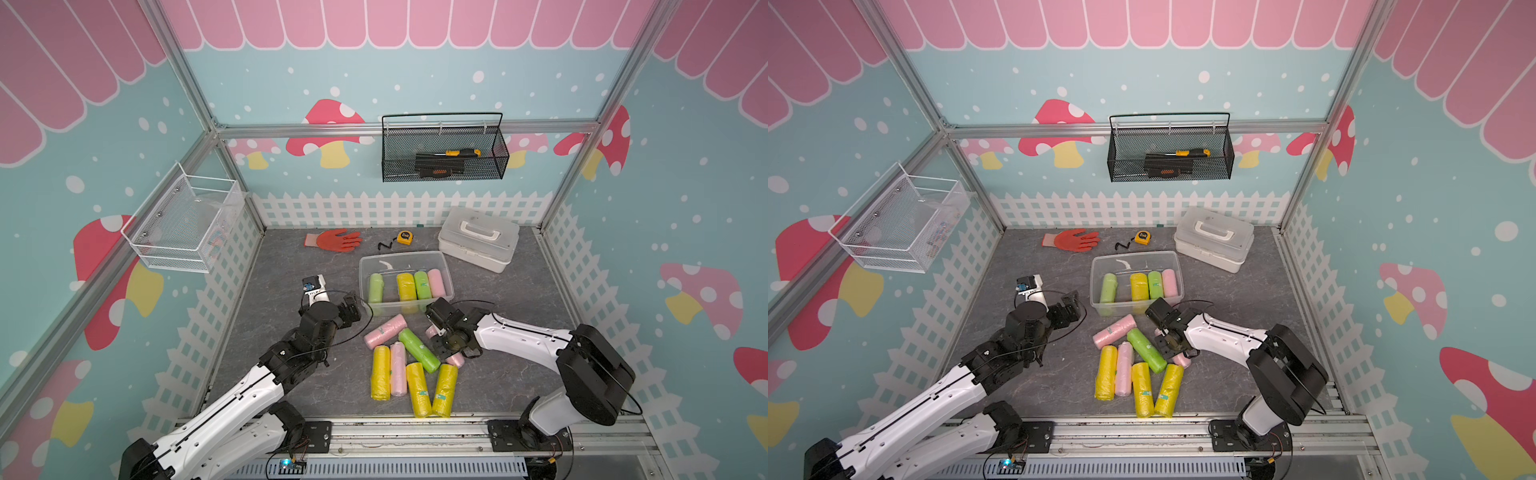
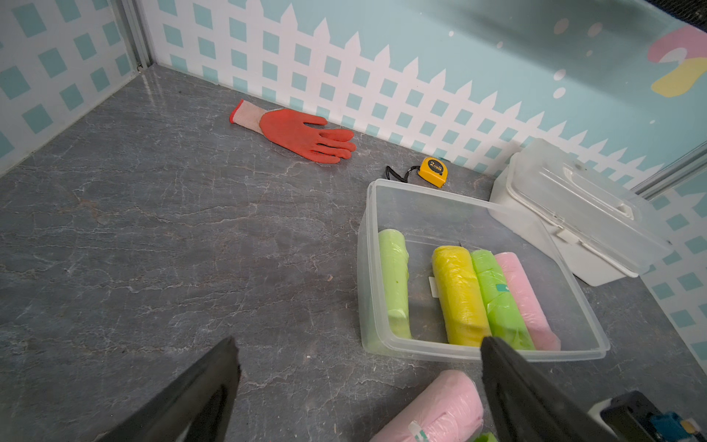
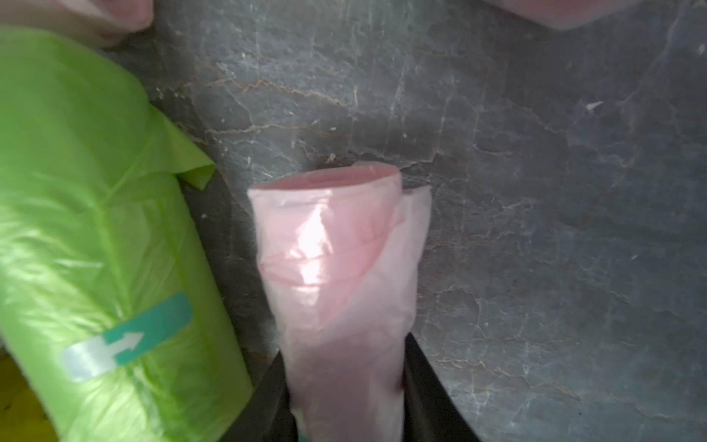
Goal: Put the roll of trash bags into the storage box
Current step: Pick up the roll of trash bags from the center of the board.
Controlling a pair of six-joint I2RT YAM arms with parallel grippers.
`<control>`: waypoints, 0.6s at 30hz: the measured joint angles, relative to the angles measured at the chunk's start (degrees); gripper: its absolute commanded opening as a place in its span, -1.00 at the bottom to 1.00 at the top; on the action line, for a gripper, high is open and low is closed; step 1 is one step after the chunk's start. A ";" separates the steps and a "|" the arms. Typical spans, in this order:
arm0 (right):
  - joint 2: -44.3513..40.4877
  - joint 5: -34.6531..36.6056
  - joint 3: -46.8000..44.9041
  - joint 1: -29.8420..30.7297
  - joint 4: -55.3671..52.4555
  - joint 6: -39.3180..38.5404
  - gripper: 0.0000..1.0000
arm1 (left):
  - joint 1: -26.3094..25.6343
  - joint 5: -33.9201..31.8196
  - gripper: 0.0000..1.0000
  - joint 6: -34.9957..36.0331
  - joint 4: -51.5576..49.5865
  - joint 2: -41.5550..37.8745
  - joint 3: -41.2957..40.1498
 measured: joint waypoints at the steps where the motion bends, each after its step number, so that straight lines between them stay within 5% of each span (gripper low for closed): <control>1: -0.48 0.13 -0.02 0.00 -0.17 0.11 -0.53 | 0.00 0.00 0.98 0.00 0.00 0.00 0.00; 18: -19.58 3.78 -4.79 0.00 -0.42 0.52 -0.74 | 0.00 0.00 0.98 -0.02 0.00 -0.26 0.00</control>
